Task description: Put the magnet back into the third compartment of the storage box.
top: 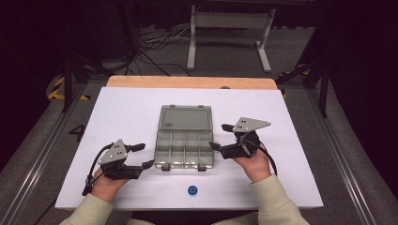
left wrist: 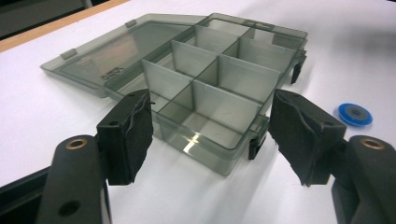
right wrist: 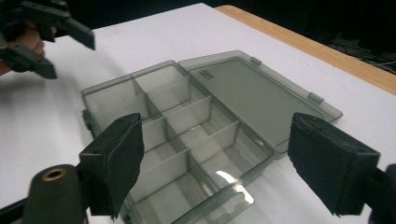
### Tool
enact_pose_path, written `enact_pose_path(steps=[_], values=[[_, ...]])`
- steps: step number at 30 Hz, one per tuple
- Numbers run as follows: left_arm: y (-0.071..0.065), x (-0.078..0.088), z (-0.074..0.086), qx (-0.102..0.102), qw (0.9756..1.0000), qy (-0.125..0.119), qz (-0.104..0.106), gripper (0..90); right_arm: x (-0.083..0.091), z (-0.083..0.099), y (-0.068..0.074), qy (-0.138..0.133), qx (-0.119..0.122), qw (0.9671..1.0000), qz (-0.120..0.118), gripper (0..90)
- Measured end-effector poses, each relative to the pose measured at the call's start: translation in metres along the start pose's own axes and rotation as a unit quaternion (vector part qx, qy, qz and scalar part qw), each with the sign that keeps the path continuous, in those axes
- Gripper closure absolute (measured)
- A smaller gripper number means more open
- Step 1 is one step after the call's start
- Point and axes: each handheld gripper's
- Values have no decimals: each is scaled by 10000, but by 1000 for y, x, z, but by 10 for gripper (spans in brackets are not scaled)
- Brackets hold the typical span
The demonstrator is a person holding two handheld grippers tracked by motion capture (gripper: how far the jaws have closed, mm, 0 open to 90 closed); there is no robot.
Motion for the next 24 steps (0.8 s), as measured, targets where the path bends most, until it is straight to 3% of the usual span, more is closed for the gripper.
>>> enact_pose_path(steps=[11, 14, 19, 24], values=[[5, 5, 1, 43, 9999, -53, -120, 295, 7, -8, 21, -49, 121, 9990, -421, 176], [5, 4, 2, 48, 9999, -39, -126, 295, 7, -12, 25, 162, 122, 9980, -593, 170], [5, 4, 2, 41, 9999, -29, -128, 295, 4, -19, 37, 591, 399, 9947, -744, 182], [5, 5, 3, 37, 9999, -21, -148, 295, 1, -22, 47, 928, 693, 9893, -889, 193]])
Point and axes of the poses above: each handheld gripper's, and its own axes: x roughly backward along the jaws, z roughly out of its underside, y roughly to its left, and after that the axes turned 12 degrees about -y, right-handed
